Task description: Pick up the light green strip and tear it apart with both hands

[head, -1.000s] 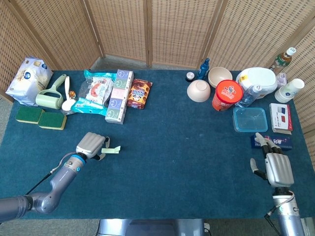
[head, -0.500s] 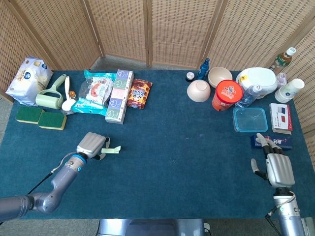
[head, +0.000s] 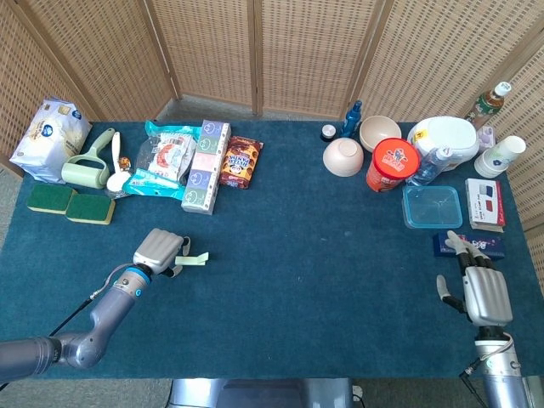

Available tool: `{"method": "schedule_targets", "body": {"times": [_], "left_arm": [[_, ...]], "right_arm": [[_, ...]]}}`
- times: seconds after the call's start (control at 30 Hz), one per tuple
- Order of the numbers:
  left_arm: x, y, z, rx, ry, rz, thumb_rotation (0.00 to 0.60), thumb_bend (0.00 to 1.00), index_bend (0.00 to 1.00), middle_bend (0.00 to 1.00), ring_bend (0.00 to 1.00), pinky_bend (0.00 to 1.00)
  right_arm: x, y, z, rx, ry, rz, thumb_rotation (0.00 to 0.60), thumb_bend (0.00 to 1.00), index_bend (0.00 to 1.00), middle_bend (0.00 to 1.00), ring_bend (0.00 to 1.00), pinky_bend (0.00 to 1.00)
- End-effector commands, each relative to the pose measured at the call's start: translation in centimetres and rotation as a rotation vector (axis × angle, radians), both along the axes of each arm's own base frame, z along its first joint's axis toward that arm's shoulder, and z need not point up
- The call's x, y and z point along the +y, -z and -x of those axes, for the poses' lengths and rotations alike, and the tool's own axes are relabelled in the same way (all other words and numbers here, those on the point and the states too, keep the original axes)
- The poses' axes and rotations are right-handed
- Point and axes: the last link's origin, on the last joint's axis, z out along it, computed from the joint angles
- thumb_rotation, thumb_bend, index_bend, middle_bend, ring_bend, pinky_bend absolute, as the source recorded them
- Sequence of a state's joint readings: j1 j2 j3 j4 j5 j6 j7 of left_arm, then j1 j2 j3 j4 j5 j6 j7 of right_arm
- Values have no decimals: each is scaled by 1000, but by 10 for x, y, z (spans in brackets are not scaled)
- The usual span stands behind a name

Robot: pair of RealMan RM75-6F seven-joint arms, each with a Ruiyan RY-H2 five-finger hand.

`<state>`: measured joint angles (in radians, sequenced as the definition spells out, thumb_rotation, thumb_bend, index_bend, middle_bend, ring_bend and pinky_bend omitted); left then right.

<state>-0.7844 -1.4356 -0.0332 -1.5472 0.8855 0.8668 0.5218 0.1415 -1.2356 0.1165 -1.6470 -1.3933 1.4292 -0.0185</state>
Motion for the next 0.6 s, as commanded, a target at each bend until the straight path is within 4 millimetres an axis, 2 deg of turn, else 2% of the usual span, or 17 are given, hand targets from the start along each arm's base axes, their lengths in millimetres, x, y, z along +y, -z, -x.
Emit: {"method": "schedule_targets", "body": {"times": [0.03, 0.6], "left_arm": [[0, 0, 0, 1, 0, -2, 600, 279, 436, 1000, 1000, 1000], [1, 3, -3, 32, 10, -1, 600, 280, 458, 1000, 1000, 1000]], "right_arm": [[0, 0, 0, -1, 1, 1, 600, 470, 38, 240, 151, 236], [5, -2, 4, -10, 9, 16, 600, 471, 31, 240, 150, 236]]}}
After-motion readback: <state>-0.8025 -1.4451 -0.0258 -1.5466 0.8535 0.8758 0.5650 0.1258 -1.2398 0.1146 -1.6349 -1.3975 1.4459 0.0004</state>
